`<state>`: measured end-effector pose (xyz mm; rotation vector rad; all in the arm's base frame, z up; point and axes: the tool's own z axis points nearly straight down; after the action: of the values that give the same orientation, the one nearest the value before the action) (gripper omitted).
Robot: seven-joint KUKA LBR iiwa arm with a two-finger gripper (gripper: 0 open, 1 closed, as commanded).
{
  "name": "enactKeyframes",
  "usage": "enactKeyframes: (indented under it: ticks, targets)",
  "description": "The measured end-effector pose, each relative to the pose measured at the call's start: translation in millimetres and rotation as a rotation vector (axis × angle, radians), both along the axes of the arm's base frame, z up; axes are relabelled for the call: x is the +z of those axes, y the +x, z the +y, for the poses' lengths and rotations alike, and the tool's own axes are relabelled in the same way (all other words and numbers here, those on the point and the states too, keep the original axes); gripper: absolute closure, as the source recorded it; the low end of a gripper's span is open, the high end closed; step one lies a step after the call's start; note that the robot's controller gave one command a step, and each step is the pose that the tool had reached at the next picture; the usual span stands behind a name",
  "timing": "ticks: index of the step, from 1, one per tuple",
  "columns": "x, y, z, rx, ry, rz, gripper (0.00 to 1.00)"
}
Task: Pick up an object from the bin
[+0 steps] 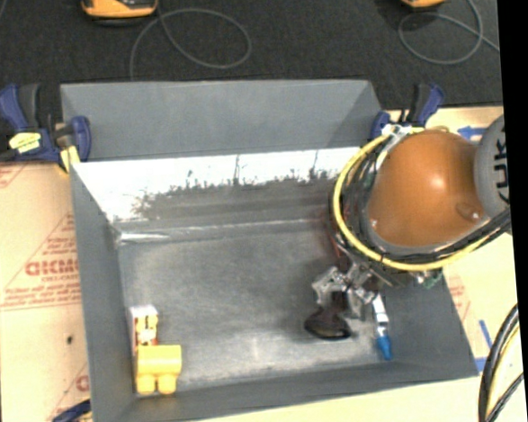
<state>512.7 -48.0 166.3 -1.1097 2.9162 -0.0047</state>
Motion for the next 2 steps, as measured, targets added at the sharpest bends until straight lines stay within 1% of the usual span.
enactKeyframes:
  ticks: [1,2]
  targets:
    - [-49,53.6,-17,0.023,-0.003,-0.01,1.0]
    - [119,-26.6,-36,0.01,0.002,0.004,1.0]
